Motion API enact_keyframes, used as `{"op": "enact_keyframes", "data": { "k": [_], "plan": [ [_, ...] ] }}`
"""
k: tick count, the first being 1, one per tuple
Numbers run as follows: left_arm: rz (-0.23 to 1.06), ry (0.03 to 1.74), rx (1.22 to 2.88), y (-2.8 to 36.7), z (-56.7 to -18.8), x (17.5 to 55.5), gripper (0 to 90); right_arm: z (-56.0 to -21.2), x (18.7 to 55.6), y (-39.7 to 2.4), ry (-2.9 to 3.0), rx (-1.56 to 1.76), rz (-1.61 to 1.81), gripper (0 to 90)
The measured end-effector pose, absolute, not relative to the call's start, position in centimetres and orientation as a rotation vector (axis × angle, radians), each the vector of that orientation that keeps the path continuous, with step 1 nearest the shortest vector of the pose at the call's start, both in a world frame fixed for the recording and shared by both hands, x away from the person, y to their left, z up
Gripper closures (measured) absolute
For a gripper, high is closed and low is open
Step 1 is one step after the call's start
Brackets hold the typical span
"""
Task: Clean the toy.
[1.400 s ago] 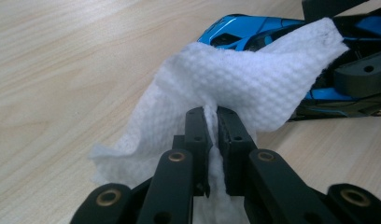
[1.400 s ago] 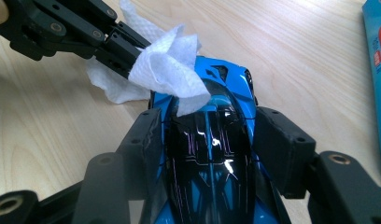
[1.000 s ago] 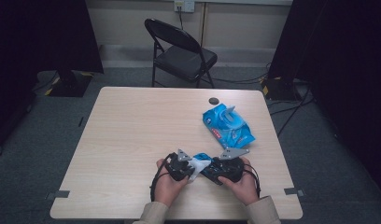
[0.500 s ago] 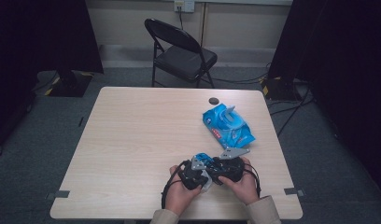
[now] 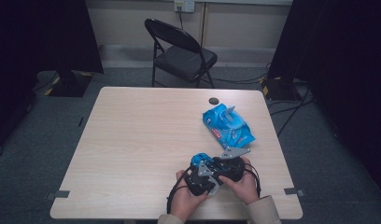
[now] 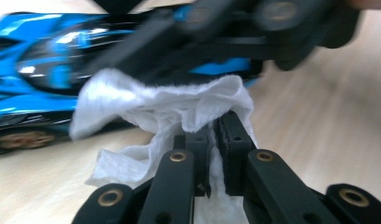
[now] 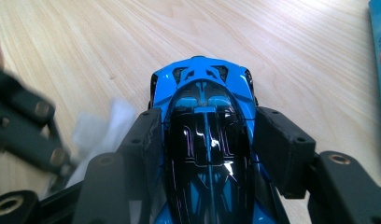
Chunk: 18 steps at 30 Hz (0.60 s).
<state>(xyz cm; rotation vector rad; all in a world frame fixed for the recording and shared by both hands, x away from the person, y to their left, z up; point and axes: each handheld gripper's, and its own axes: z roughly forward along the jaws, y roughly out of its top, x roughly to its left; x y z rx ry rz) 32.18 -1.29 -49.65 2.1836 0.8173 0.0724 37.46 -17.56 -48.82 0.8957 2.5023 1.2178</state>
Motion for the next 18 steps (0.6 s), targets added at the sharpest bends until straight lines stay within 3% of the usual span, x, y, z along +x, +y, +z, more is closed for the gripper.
{"op": "enact_keyframes", "data": {
  "k": [18],
  "plan": [
    [-0.016, 0.693, 2.188, -3.7, -49.3, 30.4, 83.9, -48.9, 37.5, -17.8, 2.498, 0.903, 1.239, 43.3]
  ]
}}
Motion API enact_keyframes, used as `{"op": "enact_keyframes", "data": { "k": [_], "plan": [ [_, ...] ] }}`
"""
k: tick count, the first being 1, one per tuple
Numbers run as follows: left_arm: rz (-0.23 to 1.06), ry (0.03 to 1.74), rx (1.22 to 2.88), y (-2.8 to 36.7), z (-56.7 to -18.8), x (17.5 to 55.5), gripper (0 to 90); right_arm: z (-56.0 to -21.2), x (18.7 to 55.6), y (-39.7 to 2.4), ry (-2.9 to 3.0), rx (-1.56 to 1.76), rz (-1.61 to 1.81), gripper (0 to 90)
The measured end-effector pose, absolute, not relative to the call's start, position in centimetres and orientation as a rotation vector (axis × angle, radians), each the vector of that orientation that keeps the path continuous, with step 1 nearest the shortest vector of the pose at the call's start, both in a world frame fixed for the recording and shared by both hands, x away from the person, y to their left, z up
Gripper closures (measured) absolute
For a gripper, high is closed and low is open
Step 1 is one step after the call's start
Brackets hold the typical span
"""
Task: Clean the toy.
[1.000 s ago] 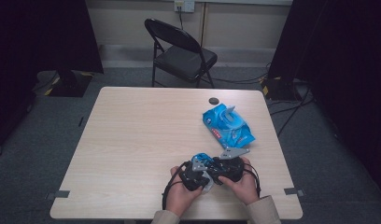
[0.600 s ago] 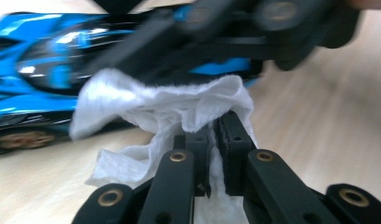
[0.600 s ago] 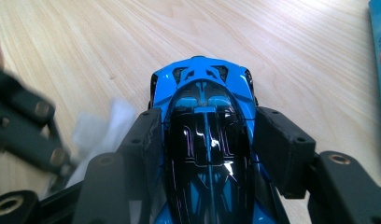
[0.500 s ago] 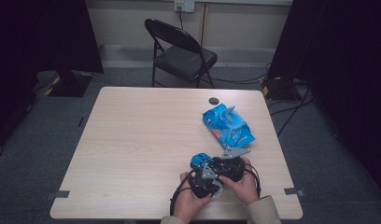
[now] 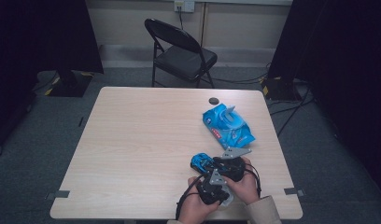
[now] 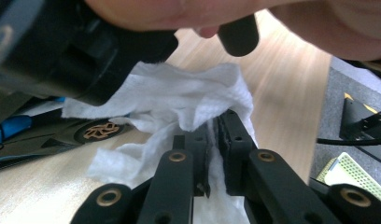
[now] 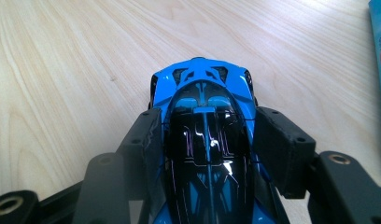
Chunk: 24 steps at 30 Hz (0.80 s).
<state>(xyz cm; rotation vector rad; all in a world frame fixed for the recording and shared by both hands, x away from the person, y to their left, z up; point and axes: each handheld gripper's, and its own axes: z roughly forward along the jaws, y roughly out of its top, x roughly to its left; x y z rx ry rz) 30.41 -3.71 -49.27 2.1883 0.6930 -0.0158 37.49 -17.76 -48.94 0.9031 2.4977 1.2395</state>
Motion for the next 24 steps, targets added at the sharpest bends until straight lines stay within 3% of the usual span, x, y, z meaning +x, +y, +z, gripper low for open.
{"op": "enact_keyframes", "data": {
  "k": [7, 24],
  "plan": [
    [-0.015, 0.703, 2.177, -2.1, -48.4, 30.4, 84.0, -49.0, 37.5, -17.8, 2.495, 0.903, 1.241, 43.3],
    [0.15, 0.87, 2.127, 5.4, -46.5, 32.7, 84.1, -49.0, 37.4, -17.7, 2.493, 0.899, 1.24, 43.3]
  ]
}}
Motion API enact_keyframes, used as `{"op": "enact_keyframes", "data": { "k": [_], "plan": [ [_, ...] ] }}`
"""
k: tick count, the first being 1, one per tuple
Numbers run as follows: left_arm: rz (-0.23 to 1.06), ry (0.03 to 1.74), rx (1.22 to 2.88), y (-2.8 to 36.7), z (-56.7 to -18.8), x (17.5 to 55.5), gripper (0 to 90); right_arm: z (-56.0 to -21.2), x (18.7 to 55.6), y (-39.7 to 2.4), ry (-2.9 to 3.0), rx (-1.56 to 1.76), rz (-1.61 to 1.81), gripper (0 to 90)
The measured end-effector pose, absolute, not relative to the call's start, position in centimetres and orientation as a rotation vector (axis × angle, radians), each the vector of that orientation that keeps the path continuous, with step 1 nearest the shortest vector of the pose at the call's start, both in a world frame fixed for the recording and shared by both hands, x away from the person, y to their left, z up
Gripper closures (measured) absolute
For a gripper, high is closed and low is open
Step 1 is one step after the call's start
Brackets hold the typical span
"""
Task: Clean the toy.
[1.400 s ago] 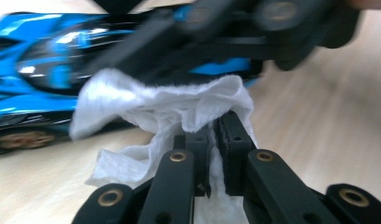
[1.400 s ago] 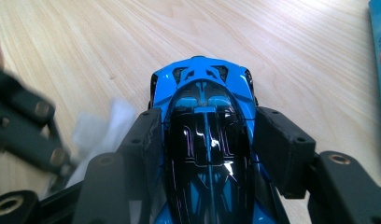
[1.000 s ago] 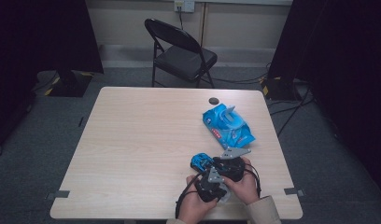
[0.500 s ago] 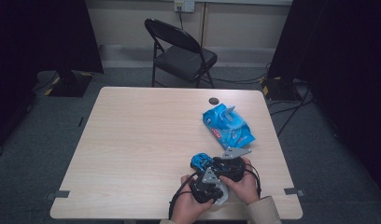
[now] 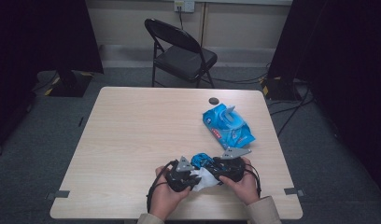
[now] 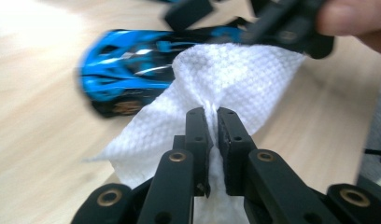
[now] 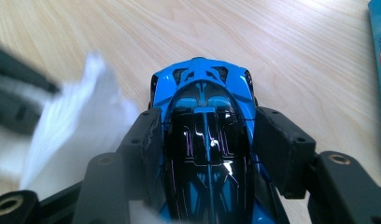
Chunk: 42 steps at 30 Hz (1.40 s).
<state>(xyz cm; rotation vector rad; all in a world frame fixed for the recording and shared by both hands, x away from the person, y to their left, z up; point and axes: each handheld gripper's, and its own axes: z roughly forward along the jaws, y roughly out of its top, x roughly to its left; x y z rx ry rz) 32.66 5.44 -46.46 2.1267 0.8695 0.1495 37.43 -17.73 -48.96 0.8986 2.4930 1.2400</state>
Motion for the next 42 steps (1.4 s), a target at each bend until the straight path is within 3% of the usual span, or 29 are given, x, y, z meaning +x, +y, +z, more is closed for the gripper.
{"op": "enact_keyframes", "data": {
  "k": [23, 33, 42],
  "plan": [
    [0.338, 1.138, 2.009, 10.1, -47.0, 36.8, 84.3, -49.0, 37.4, -17.7, 2.489, 0.885, 1.241, 43.2],
    [0.303, 1.13, 2.105, 7.7, -49.4, 37.2, 84.0, -49.1, 37.4, -17.7, 2.486, 0.884, 1.244, 43.1],
    [0.272, 1.067, 2.16, 6.0, -49.3, 37.0, 84.0, -49.1, 37.4, -17.7, 2.483, 0.884, 1.253, 43.1]
  ]
}}
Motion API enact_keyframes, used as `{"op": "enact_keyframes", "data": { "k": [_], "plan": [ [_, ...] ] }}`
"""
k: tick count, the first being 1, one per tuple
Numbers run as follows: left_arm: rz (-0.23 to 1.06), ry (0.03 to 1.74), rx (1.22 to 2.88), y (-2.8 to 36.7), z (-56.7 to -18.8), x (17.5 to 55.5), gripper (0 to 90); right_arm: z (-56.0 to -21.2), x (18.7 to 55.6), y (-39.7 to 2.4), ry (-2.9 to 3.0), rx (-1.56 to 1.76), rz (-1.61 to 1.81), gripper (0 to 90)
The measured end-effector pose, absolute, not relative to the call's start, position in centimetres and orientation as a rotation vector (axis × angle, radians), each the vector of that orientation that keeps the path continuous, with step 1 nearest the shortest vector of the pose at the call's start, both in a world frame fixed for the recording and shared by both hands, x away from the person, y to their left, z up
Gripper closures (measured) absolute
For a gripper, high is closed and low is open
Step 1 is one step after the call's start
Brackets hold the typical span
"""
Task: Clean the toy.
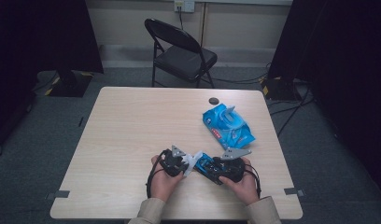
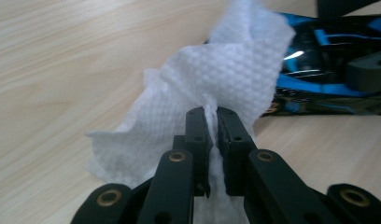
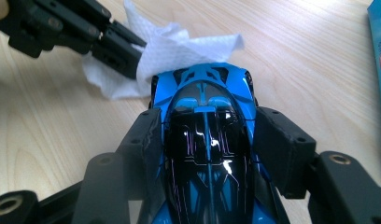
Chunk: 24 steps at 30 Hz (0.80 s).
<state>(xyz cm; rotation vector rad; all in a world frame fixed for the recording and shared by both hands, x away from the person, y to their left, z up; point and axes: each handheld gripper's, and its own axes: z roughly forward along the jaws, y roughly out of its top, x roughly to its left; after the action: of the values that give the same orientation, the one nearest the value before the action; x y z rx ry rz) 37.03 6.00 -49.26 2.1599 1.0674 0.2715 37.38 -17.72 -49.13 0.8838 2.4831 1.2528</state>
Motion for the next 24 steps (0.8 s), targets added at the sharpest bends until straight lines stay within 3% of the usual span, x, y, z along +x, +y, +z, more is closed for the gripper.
{"op": "enact_keyframes", "data": {
  "k": [24],
  "plan": [
    [0.138, 0.905, 2.206, 1.4, -49.3, 34.1, 84.2, -49.2, 37.3, -17.8, 2.48, 0.884, 1.256, 43.1]
  ]
}}
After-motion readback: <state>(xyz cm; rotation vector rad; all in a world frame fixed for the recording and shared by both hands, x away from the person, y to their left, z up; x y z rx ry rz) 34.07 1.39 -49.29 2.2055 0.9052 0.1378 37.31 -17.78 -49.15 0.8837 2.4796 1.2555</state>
